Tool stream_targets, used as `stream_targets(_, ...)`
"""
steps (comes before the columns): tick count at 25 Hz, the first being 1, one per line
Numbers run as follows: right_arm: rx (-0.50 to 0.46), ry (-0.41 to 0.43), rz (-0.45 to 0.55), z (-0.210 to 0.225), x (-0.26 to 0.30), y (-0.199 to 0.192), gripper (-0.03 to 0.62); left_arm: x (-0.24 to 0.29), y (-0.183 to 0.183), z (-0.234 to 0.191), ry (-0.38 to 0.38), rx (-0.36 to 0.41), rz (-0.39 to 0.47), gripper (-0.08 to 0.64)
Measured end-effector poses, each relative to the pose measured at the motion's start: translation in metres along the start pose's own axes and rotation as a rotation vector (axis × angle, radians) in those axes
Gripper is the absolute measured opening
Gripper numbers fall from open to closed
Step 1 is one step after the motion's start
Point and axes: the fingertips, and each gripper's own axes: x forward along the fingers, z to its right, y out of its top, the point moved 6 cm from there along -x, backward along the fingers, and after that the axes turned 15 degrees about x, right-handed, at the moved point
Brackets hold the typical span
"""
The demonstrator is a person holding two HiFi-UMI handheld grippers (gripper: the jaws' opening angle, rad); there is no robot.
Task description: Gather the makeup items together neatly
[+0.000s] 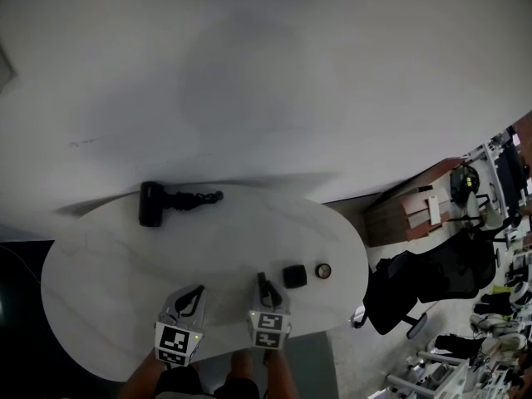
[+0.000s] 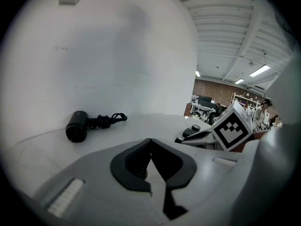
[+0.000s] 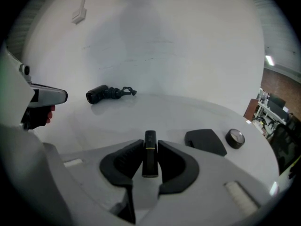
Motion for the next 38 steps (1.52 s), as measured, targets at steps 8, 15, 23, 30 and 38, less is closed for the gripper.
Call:
stream_targets(8,0.019,-0.015,0.015,0.005,0.002,-0.008,0.101,0.000,-0.001,0.003,-0.014,0.016,-0.015,0.011)
stream_targets(15,0.017,-0.011,0.021,0.004,0.003,-0.010,0.130,-0.007,-0.002,0.001,-0.007,0.029,-0.014,0.011)
stream_targets(23,0.036,0.009,0.039,0.004,-0.001,-0.008,0.216,-0.017,-0.003,0.002,0.011,0.032,-0.006,0.011)
stream_targets(30,0.011,0.035,0.083,-0.003,-0.024,0.013,0.216,-0.033,0.022,0.006,0.044,0.040,0.037,0.011)
stream_targets(38,-0.044,0.122,0.201,-0.035,-0.069,0.069,0.216,-0.067,0.061,-0.009,0.150,0.032,0.113,0.011)
